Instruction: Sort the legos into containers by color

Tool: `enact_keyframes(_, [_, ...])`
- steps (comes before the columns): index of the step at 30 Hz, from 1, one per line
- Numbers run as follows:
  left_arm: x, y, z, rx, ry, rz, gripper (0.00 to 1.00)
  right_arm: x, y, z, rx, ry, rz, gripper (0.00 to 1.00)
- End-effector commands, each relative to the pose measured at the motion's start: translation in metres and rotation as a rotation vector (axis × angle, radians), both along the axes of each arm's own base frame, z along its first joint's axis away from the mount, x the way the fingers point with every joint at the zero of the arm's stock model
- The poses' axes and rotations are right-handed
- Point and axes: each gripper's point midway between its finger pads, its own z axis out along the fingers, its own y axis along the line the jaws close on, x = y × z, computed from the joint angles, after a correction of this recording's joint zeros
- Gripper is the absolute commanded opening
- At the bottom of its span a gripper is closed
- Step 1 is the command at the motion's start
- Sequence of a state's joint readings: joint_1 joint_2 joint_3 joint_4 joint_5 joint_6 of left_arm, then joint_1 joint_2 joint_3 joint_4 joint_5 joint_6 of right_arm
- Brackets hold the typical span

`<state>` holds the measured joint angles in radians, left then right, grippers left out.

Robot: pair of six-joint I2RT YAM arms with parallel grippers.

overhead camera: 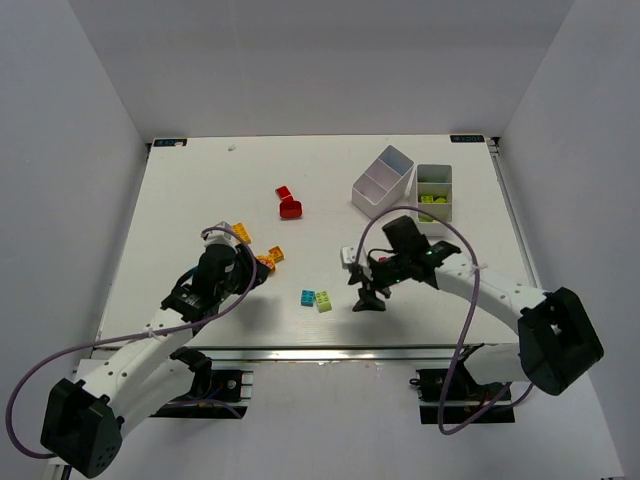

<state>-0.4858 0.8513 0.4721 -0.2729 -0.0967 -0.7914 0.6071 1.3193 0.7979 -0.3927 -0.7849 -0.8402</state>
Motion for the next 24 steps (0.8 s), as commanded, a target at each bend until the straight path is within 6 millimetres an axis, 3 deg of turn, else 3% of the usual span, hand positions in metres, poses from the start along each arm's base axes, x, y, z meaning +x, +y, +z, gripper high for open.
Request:
enact_keyframes(1, [0.001, 0.004, 0.013, -0.013, -0.037, 0.019, 0.51, 0.016, 0.028, 0.004, -0.006, 0.007, -0.174, 0.74])
enact_keyframes(3, [0.0, 0.005, 0.012, -0.01, -0.034, 0.023, 0.51, 0.015, 0.046, -0.003, -0.035, 0.07, -0.272, 0.8])
enact_keyframes(5, [-0.001, 0.006, 0.014, -0.013, -0.041, 0.027, 0.52, 0.031, 0.055, -0.004, -0.081, 0.061, -0.385, 0.89])
enact_keyframes(7, [-0.002, 0.007, 0.013, -0.015, -0.036, 0.031, 0.52, 0.034, 0.064, -0.022, -0.151, 0.131, -0.495, 0.89])
enact_keyframes(12, [-0.006, 0.01, 0.015, -0.022, -0.037, 0.046, 0.52, 0.027, 0.09, -0.028, -0.155, 0.179, -0.535, 0.9])
enact_keyframes(18, [-0.012, 0.015, 0.012, -0.027, -0.033, 0.063, 0.52, 0.04, 0.088, -0.048, -0.257, 0.146, -0.638, 0.89])
enact_keyframes(24, [-0.014, 0.018, 0.012, -0.02, -0.03, 0.067, 0.52, 0.034, 0.087, -0.067, -0.351, 0.106, -0.635, 0.84])
